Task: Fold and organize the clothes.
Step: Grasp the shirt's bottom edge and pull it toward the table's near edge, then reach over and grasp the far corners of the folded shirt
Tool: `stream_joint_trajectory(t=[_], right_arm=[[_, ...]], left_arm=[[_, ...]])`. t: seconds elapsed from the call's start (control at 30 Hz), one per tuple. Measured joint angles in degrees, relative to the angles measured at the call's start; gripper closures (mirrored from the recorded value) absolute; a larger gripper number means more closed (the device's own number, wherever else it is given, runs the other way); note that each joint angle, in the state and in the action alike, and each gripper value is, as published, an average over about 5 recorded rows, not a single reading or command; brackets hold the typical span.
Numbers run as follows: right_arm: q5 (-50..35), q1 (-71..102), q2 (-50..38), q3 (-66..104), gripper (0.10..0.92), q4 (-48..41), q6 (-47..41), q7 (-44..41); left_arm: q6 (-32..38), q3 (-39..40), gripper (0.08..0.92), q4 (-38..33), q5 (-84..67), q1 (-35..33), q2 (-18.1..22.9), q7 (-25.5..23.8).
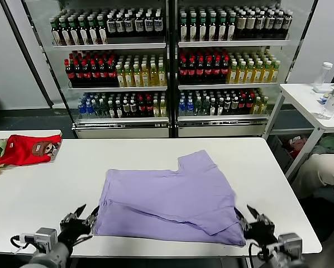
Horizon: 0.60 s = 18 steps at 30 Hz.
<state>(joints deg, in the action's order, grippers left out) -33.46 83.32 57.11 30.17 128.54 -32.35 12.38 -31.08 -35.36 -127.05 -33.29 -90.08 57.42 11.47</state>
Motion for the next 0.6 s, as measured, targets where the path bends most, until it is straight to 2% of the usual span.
stream_joint_trajectory(t=[0.13,0.2,0.3,0.6], right_arm=[[-0.3,-10.3,1.5,-4.3,0.248,-7.3,-0.2,-0.1],[-0.3,-15.2,2.4,-6.5,0.220,-11.0,-0.3,-0.2],[0.0,-21.9,4.1,-9.8,0.205,-16.7,-0.4,-0.3],[0.9,-39.3,10.3,-18.1,0.202,-34.1,-0.5,-0.4]], left_arm=[[0.5,2.0,0.251,4.6,0.2,6.0,0.2,-1.8],[0.7,3.1,0.206,7.1,0.4,9.1,0.3,-2.9],[0.9,4.9,0.181,11.1,0.6,13.5,0.5,-4.6],[1.4,9.7,0.177,24.7,1.7,26.0,0.9,-9.8]])
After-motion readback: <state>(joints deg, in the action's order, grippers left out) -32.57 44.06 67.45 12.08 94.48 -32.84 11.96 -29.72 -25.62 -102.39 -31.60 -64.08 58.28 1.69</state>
